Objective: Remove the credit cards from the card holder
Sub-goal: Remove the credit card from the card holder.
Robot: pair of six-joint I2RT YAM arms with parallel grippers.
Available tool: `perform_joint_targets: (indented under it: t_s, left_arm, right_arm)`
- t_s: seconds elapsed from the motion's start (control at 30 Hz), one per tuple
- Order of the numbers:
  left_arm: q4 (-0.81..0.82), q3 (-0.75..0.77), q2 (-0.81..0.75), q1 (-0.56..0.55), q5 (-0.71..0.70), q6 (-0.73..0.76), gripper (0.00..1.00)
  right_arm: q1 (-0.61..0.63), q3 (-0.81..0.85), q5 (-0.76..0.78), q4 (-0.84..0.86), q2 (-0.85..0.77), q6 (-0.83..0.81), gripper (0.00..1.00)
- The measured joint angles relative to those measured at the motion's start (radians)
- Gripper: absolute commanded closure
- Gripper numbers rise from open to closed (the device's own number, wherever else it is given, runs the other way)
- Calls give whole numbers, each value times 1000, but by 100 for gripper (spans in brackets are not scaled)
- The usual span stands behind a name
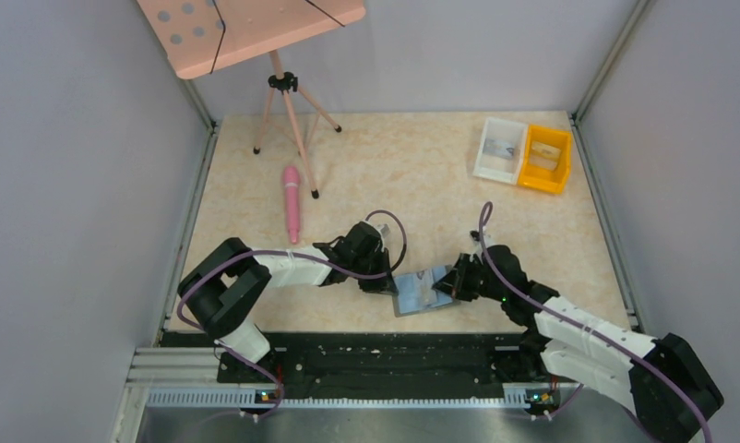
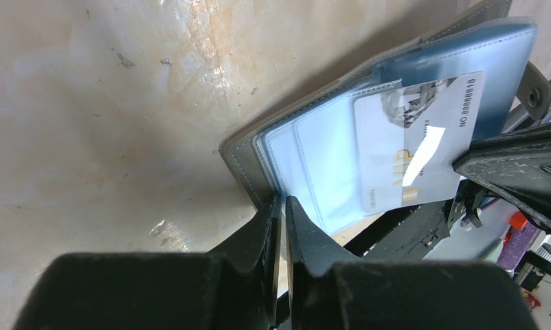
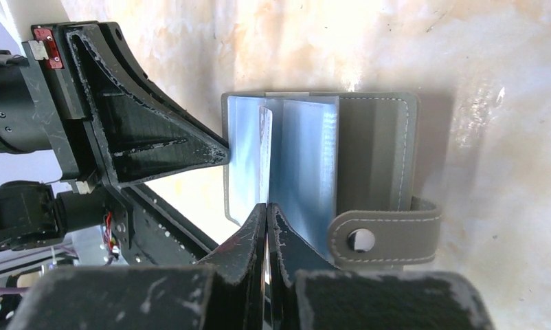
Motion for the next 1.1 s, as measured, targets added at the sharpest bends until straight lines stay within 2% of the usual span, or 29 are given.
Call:
perform_joint_targets:
  t_s: [0.6, 0.73, 0.9, 1.1]
  left_arm:
    - [-19, 0, -17, -5, -29, -15, 81]
    - [-65, 0, -45, -5, -42, -19, 73]
    - [-130, 15, -85, -5, -58, -23, 57]
    - [-151, 59, -150, -10, -63, -28, 48]
  right_arm:
    - [-26, 0, 60, -144, -161, 16, 100]
    - [-26, 0, 64, -166, -198, 32, 100]
    - [-26, 0, 56, -165, -213, 66, 100]
    - [-26, -11, 24, -84, -221, 127, 100]
